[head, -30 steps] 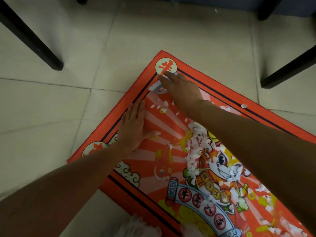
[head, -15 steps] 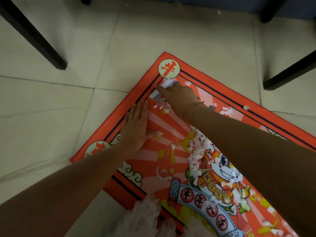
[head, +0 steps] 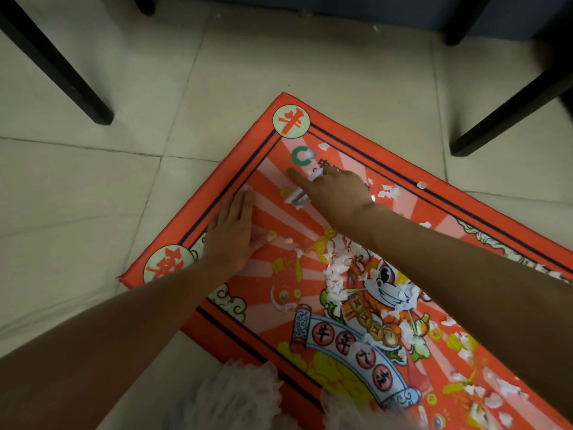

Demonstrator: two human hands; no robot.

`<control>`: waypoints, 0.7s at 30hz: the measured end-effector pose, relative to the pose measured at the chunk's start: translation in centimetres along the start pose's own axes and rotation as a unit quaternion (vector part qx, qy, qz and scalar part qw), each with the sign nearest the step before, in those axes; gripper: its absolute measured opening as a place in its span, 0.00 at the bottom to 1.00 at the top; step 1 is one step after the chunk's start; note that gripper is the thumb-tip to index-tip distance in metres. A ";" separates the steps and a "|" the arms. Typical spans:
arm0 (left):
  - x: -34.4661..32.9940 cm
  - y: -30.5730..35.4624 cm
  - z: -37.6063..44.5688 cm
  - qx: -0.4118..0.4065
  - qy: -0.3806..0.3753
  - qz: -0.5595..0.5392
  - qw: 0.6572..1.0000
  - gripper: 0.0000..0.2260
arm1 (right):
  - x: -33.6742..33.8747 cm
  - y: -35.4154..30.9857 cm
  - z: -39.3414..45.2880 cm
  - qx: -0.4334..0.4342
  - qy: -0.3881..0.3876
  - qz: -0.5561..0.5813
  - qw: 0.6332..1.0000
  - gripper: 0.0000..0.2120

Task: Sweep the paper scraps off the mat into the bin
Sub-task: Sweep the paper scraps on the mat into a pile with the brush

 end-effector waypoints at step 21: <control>-0.4 -0.7 1.1 -0.017 0.004 -0.011 1.000 0.49 | 0.4 -0.5 3.0 0.015 0.029 0.008 0.999 0.43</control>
Point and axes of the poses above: each hand's wrist, its own z-axis towards the middle knuckle, its own x-axis out of the back of the hand, y = z × x, the point moved 5 cm from there along z, towards the middle knuckle, and after that the axes turned 15 degrees about z, right-handed, at the moved point
